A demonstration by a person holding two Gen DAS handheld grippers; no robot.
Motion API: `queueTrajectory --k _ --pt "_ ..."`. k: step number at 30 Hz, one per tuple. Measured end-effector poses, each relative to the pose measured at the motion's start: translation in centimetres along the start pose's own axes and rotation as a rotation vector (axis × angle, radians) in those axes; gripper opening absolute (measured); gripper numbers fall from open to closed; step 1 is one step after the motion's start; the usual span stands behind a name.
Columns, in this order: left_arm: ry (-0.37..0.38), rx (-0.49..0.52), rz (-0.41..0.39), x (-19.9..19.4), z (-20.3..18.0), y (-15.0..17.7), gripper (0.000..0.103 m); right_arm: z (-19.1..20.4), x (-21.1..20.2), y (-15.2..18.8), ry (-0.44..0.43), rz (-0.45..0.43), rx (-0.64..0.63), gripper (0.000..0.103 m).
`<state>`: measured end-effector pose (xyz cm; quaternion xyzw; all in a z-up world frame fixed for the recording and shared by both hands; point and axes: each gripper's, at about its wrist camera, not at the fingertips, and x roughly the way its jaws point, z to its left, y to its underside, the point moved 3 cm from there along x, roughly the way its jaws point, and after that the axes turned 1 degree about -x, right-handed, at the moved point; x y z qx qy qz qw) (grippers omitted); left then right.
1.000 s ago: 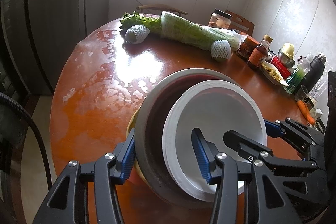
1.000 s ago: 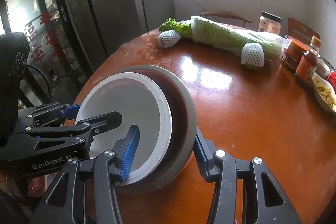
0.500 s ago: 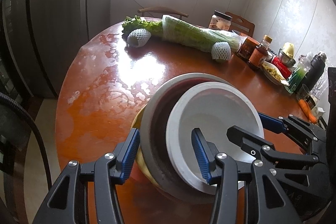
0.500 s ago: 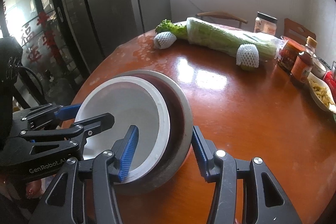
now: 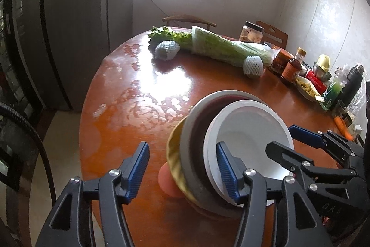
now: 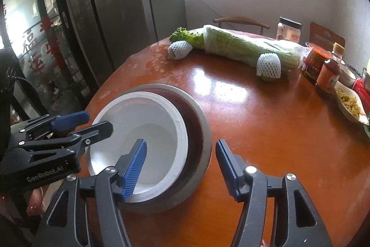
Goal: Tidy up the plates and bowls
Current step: 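Lower the steel bowl onto the stacked plates and steel pan, then open both grippers and pull them back from the stack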
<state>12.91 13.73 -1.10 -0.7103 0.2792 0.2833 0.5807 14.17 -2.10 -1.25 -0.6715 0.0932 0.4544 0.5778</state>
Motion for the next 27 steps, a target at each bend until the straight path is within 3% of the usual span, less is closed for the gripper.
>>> queueTrajectory --k 12,27 --pt "0.021 -0.001 0.041 1.5 0.6 -0.1 0.069 -0.2 1.0 0.3 -0.019 0.029 0.025 0.070" --pt "0.027 0.021 0.049 2.6 -0.4 -0.2 0.069 -0.1 1.8 0.6 0.011 0.041 0.008 0.071"
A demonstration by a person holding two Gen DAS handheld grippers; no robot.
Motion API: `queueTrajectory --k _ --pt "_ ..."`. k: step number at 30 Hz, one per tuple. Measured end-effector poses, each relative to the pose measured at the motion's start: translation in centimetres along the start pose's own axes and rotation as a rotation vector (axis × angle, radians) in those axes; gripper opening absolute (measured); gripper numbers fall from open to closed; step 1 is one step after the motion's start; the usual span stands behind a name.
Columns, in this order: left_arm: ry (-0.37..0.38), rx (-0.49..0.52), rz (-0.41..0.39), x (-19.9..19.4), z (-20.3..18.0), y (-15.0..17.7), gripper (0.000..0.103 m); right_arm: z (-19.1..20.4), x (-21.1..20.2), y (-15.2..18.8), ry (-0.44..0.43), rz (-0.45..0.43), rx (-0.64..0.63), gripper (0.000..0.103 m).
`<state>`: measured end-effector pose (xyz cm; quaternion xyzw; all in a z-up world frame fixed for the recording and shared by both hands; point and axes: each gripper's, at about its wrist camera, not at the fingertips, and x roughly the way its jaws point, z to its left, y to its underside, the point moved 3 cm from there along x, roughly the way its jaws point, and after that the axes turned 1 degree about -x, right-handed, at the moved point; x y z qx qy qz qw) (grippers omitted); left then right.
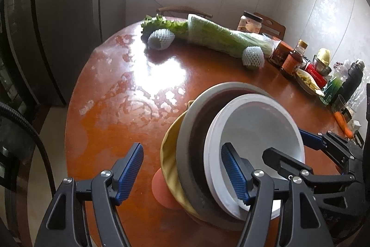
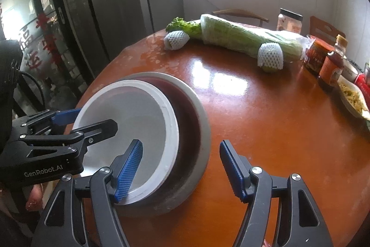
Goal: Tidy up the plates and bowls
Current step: 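Open both grippers and pull them back from the stack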
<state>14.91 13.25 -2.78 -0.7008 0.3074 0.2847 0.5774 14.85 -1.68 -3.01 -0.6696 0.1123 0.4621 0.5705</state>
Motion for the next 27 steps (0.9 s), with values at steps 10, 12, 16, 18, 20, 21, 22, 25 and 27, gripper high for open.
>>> queueTrajectory --k 10,12,16,18,20,21,22,25,27 --pt "-0.094 0.002 -0.143 -4.7 0.6 0.8 0.070 -0.1 -3.9 0.1 -0.021 -0.087 0.010 0.075" --pt "-0.080 -0.002 -0.166 -5.9 0.3 1.3 0.070 0.0 -4.9 0.6 -0.012 -0.105 0.000 0.076" --pt "-0.065 0.000 -0.192 -7.8 -0.6 2.5 0.071 0.0 -6.1 1.6 -0.001 -0.115 0.003 0.076" --pt "-0.077 -0.005 -0.188 -8.5 -1.1 3.3 0.071 0.1 -6.6 2.2 0.010 -0.111 0.000 0.076" --pt "-0.077 -0.013 -0.181 -9.0 -1.5 4.2 0.072 0.0 -7.3 2.8 0.024 -0.114 0.002 0.076" --pt "-0.068 -0.020 -0.172 -9.3 -1.7 4.8 0.072 0.0 -7.7 3.1 0.027 -0.119 0.003 0.076" --pt "-0.060 -0.017 -0.166 -9.4 -1.9 5.2 0.073 0.0 -8.2 3.4 0.032 -0.128 0.004 0.077" --pt "-0.085 -0.003 -0.158 -9.9 -2.5 6.3 0.073 0.1 -9.0 4.3 0.043 -0.129 -0.005 0.078" --pt "-0.091 -0.009 -0.155 -10.2 -2.9 7.0 0.074 0.2 -9.5 4.9 0.050 -0.126 -0.011 0.079"
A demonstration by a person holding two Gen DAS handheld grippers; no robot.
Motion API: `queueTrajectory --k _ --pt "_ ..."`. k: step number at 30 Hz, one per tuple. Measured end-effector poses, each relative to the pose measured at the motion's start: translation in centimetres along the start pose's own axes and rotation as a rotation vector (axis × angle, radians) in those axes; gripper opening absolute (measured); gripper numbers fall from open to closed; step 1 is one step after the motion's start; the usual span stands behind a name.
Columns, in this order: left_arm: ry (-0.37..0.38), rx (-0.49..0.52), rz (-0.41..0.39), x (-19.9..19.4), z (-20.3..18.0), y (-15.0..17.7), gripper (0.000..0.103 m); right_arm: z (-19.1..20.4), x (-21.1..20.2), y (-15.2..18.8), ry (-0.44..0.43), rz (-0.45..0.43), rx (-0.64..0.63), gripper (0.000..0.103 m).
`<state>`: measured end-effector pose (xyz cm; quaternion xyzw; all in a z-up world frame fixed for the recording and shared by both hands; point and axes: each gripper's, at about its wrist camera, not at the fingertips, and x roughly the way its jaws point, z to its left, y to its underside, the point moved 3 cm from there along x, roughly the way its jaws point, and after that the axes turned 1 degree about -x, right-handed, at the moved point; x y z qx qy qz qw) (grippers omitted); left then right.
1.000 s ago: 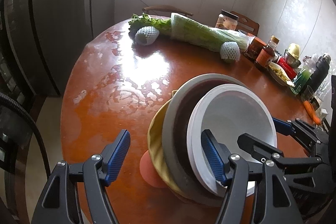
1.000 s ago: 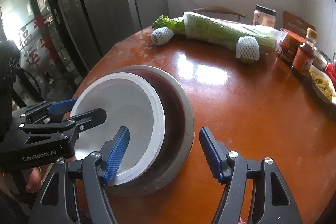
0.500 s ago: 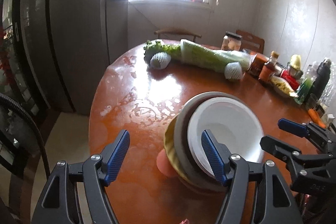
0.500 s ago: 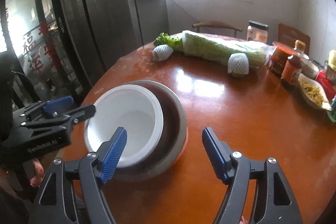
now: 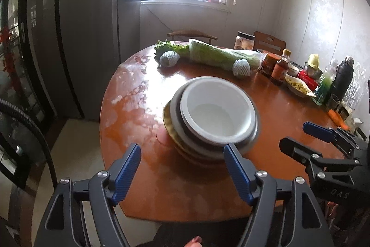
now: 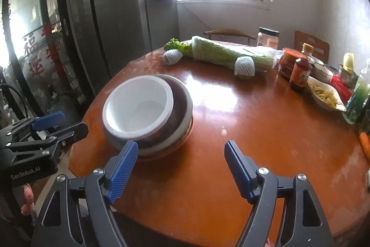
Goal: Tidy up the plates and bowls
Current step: 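Open both grippers and pull them back from the stack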
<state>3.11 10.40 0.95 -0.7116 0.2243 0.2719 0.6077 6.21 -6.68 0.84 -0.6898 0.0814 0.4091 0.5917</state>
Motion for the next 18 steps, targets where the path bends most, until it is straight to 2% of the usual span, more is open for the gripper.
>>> queueTrajectory --k 3,9,18 --pt "-0.019 -0.011 0.000 -0.1 -0.8 1.0 0.075 0.0 -0.8 0.6 0.016 -0.018 0.005 0.079" --pt "-0.026 0.004 0.047 0.2 -2.2 2.9 0.075 0.0 -2.1 2.1 0.012 -0.034 0.038 0.079" --pt "-0.065 -0.008 0.044 0.0 -1.9 3.5 0.075 -0.1 -2.4 3.9 0.034 -0.017 0.055 0.079"
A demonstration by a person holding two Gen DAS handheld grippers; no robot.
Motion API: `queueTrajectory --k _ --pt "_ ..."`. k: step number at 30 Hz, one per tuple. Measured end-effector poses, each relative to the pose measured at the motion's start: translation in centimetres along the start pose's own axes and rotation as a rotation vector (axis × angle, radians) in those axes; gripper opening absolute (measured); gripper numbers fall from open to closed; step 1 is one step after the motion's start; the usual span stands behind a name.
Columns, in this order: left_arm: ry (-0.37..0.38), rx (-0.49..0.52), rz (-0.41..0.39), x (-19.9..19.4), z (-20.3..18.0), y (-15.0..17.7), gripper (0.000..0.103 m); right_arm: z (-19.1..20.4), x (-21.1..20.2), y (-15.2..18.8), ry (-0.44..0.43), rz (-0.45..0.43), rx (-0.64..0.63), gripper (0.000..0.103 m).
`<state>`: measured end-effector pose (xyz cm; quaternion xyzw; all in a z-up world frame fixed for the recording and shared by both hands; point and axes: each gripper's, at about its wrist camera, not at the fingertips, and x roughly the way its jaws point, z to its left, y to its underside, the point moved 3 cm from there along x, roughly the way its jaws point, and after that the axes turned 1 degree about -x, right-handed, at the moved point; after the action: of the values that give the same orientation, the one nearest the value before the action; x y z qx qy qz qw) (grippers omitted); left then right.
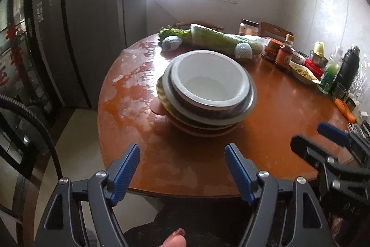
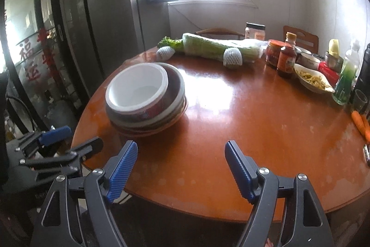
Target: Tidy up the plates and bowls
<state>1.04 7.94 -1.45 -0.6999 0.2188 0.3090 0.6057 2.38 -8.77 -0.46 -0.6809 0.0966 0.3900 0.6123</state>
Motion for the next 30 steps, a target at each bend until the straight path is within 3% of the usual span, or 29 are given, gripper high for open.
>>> queueTrajectory --k 30 --pt "-0.001 0.023 0.021 0.3 -0.3 0.4 0.076 -0.1 0.1 2.0 0.003 0.048 0.019 0.079"
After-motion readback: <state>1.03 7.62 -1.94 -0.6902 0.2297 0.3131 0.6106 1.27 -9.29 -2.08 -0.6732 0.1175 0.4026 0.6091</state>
